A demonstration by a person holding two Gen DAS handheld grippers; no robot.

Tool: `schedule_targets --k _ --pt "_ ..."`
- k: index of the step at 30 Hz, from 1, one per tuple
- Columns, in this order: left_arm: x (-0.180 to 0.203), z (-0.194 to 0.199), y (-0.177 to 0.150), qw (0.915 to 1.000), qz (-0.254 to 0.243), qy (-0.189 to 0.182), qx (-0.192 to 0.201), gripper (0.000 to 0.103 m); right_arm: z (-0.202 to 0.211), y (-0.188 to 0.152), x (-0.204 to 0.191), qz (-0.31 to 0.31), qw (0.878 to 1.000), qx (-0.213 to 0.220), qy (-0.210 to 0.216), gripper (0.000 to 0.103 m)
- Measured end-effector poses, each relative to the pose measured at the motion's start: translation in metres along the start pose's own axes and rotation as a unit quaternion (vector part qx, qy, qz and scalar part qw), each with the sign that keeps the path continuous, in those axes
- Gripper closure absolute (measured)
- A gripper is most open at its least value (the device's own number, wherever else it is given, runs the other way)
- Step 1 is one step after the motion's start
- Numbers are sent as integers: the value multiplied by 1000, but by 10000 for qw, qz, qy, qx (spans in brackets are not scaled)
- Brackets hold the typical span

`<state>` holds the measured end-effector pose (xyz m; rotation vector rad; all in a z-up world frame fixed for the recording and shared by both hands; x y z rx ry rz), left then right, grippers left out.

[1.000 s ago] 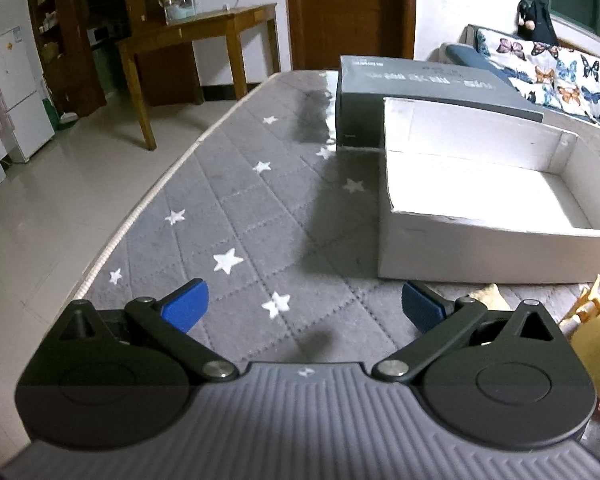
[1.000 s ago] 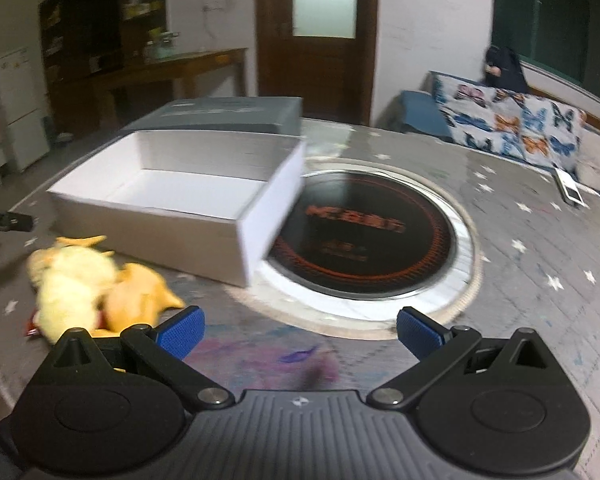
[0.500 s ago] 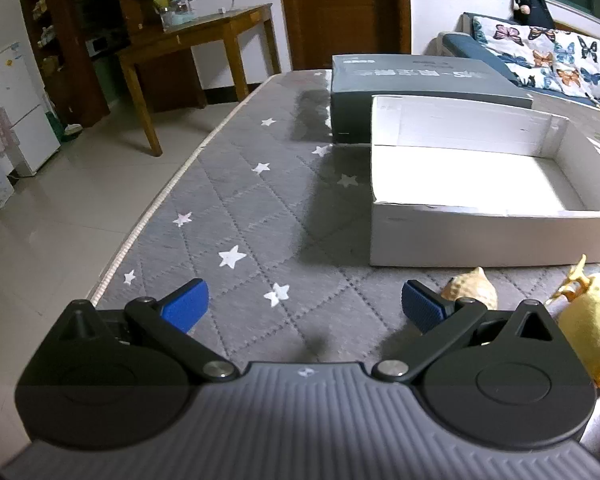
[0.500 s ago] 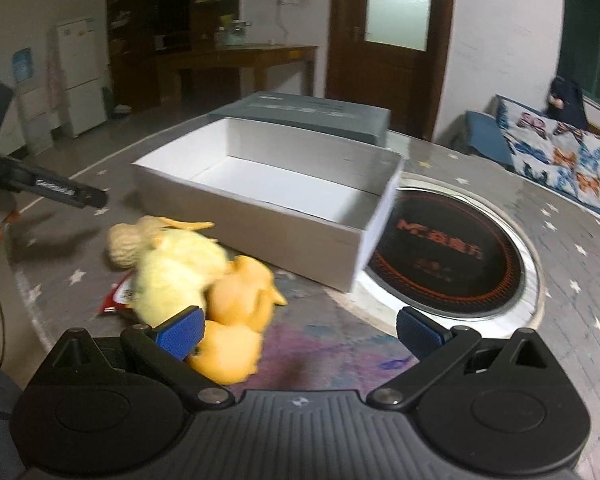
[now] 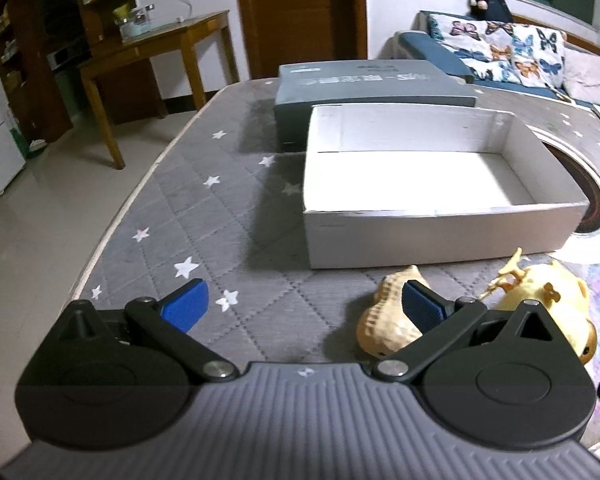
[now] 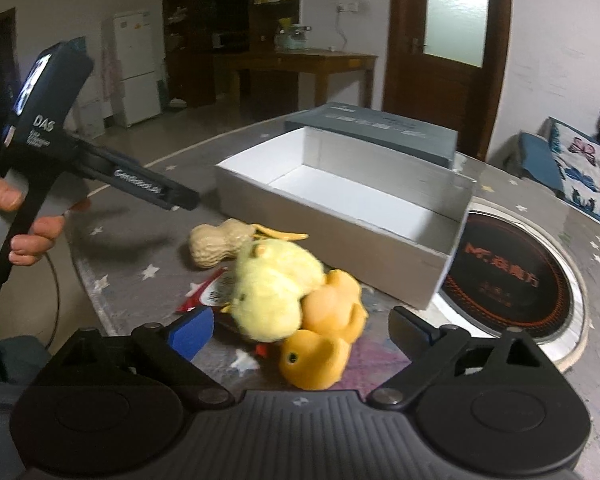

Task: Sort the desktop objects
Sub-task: 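Move the left gripper toward the yellow plush chick beside the white box, then close the left gripper on the yellow plush chick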

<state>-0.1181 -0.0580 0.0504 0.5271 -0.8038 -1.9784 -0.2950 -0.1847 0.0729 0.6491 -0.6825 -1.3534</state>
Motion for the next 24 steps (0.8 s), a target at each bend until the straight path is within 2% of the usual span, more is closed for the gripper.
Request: schedule_targets --k 5,9,15,21,24 --pt "8 4 3 9996 -81 -264 -5 0 -1 0 -9 122 9999 -20 74 10" --pt "21 12 8 9971 -264 -708 86 0 -1 3 -15 181 9997 22 165 12" --pt "47 9 7 9888 -675 -1332 -19 0 -6 5 -22 295 9993 -23 231 21" --pt "68 -1 8 9826 -1007 -1557 -108 0 -13 2 -23 335 9991 -73 258 29" --pt "74 -5 11 9771 -1024 -1855 -194 0 -17 3 -20 266 9991 -77 326 31"
Point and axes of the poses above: each gripper's, at about its wrist camera, not at the fingertips, and z roughly against the way its jaws point, x to its right, y to its top, the point moved 4 cm from there along -z, roughly the way its jaws point, and after that the axes turned 4 degrees about -y, right-handed, at the moved point
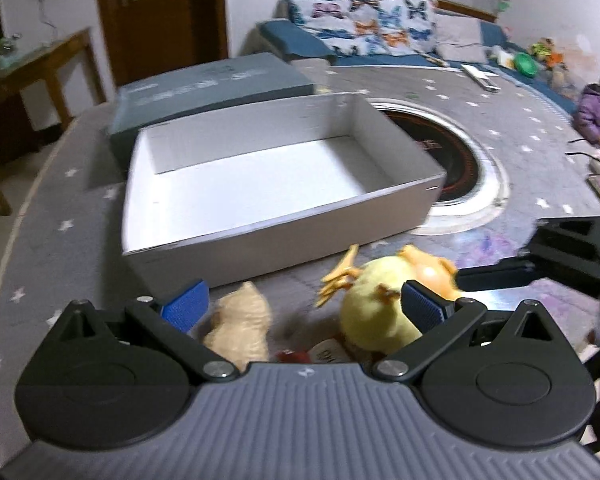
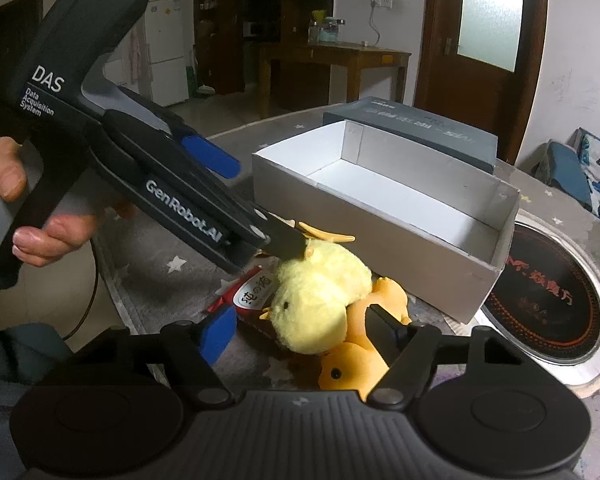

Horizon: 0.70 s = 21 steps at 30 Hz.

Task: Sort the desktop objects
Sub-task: 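Close the left gripper on the yellow plush chick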

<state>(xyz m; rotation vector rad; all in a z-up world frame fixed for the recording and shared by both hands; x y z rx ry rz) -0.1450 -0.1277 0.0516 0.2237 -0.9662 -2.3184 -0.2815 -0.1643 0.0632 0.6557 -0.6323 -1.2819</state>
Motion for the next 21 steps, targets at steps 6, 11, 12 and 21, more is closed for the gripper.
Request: schedule_targets --k 6,11,12,21 --pt "9 -14 6 9991 -199 -354 -107 0 -7 0 2 5 10000 -18 65 34" --pt "15 -26 7 9969 -337 -686 -210 0 -12 -1 -3 187 9998 -39 79 40" --pt "16 -27 6 9965 -366 -719 -206 0 -13 -1 -4 211 9997 -48 76 42" --pt "9 -38 7 9918 -172 -1235 -268 27 -21 -4 -3 119 9998 -138 66 50"
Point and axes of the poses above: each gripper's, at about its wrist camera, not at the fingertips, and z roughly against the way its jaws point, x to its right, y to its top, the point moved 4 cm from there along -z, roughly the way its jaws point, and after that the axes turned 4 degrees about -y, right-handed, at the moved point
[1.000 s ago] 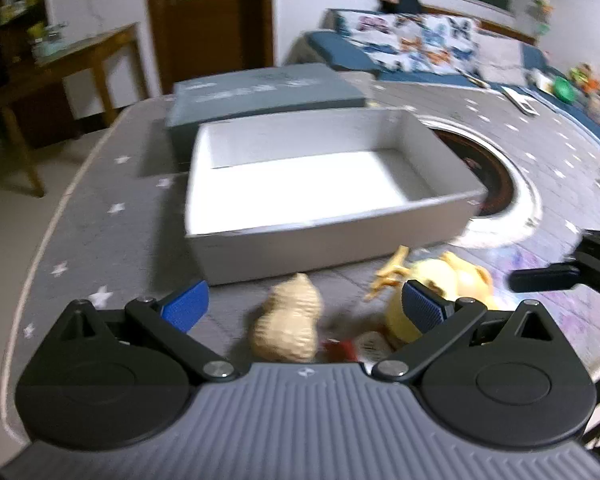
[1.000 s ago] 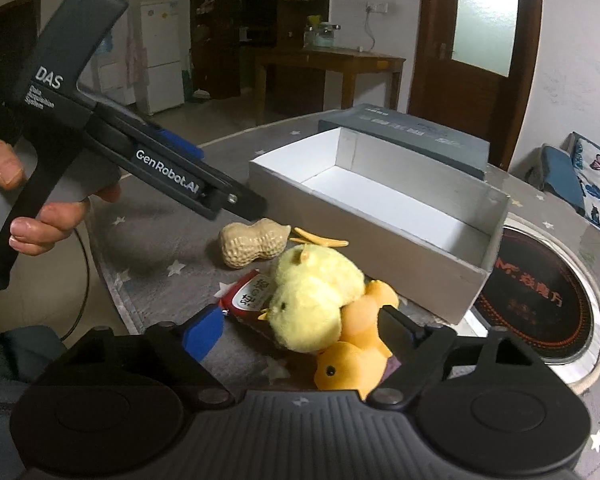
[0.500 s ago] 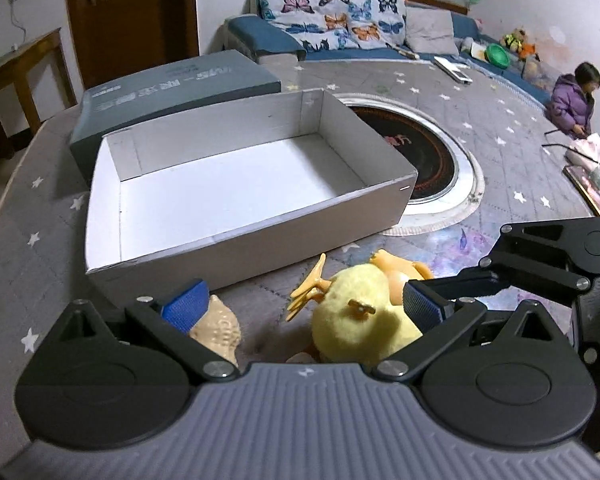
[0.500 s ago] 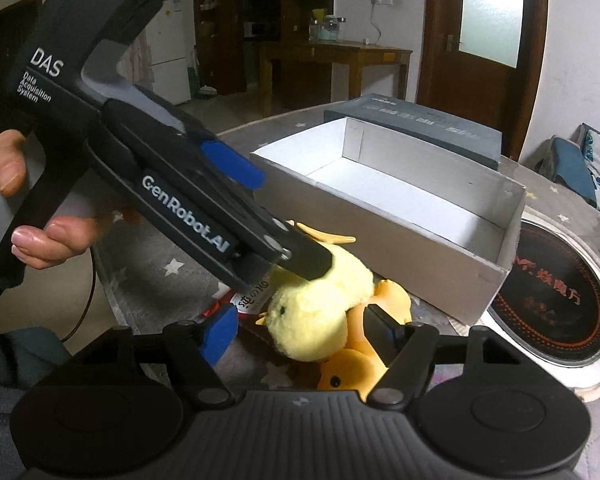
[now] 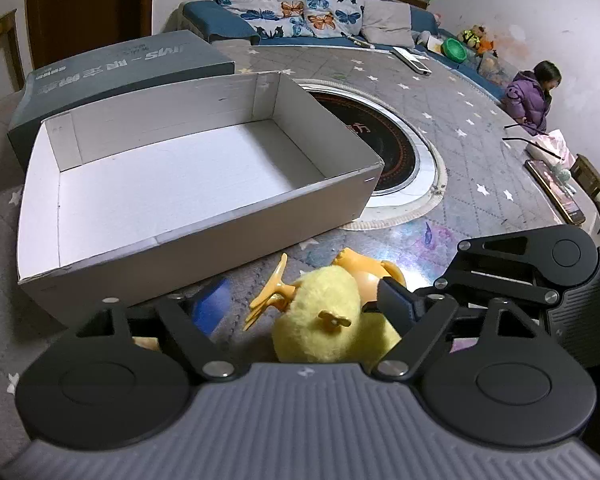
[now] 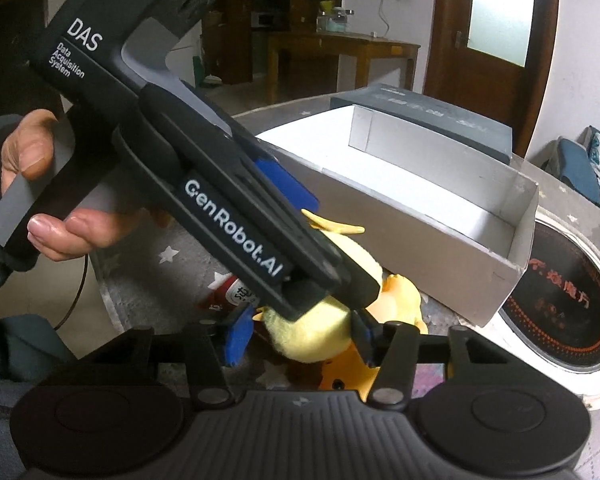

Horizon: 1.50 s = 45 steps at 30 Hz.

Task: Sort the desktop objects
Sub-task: 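Close the left gripper on the yellow plush chick, then carry the chick into the white box and open the left gripper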

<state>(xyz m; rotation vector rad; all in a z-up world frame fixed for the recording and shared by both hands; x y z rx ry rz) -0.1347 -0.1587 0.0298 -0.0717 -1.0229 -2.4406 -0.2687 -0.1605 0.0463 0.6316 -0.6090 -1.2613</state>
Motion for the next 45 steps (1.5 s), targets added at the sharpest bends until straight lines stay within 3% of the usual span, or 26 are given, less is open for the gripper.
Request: schedule_targets --k 3,8,18,24,33,45 --pt "1 2 -1 9999 -22 -102 2 38 0 1 -1 1 10000 3 -16 50" --pt "2 8 -2 9999 -77 -97 35 45 -1 3 -2 -19 10000 22 -38 51" --pt "7 45 22 9984 -101 -162 539 46 21 20 -4 156 9991 353 -156 51" --pt "0 46 69 9954 -178 -121 934 46 29 49 16 286 9962 673 -475 51" --pt "-31 1 127 9940 52 -422 1005 46 -9 85 81 -80 9958 615 -669 51" --pt "-76 -70 137 9956 653 -407 534 46 -81 80 120 -340 9971 -108 -672 51"
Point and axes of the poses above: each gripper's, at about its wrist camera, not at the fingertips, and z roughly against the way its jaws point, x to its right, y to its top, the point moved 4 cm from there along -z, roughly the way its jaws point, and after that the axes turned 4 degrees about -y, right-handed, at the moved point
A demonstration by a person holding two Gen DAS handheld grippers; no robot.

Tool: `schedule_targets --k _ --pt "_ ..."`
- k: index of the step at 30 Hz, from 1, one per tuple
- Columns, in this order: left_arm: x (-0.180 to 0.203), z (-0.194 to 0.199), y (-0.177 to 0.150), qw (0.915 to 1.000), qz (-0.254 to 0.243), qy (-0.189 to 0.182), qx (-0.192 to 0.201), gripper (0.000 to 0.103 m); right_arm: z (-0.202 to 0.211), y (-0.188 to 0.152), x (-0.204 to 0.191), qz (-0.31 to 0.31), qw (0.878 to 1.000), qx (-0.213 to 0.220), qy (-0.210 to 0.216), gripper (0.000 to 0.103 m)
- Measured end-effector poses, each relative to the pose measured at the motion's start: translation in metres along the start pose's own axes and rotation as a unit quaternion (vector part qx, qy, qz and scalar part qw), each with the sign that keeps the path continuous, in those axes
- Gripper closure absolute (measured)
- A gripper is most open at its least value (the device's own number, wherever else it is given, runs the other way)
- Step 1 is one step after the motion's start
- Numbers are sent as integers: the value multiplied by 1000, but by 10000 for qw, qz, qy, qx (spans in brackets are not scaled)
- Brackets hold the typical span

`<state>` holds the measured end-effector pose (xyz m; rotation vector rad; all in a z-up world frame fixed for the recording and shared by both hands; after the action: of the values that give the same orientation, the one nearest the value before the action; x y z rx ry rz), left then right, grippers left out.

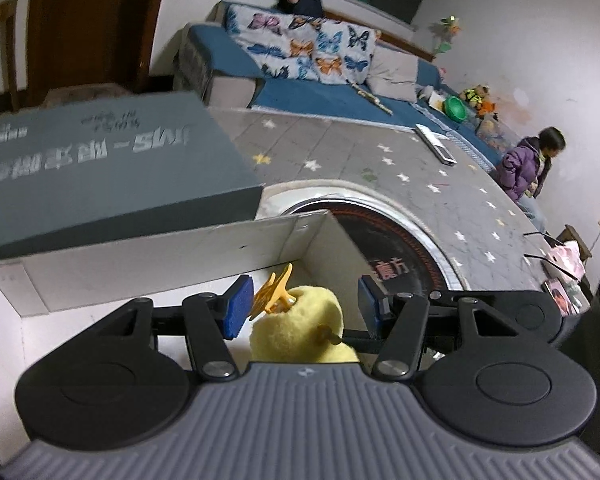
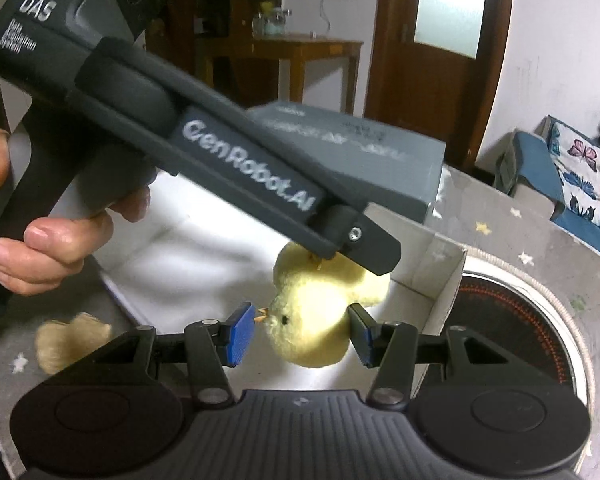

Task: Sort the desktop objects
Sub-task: 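Carry the chick into the white box and open the left gripper, then grasp the orange rubber duck with the left gripper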

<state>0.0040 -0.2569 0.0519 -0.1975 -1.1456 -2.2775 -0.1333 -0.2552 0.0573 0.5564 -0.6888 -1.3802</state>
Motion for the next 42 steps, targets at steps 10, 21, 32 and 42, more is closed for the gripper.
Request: schedule_targets --k 10,21,32,42 --pt "-19 -5 -7 9996 235 124 -1 45 -15 -4 -2 -35 9996 -252 -145 48" --pt "14 63 -28 9987 -102 -25 492 43 55 -15 2 -265 9988 374 -142 36" --pt "70 120 -99 9943 -873 -418 438 43 125 -64 -32 -119 9992 319 224 30" --pt "81 80 -137 9943 -915 -482 -276 43 114 -102 -59 -115 9987 -191 466 38"
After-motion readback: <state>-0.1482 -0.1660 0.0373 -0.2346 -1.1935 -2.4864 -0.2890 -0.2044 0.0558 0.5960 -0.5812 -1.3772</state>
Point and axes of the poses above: each gripper's, at about its wrist camera, not at the fingertips, and z roughly against the way its jaws point, x to its right, y to its top, the point moved 4 cm from there along -z, roughly the way its jaws point, and after that the axes turned 4 degrees about -y, right-handed, at the moved point
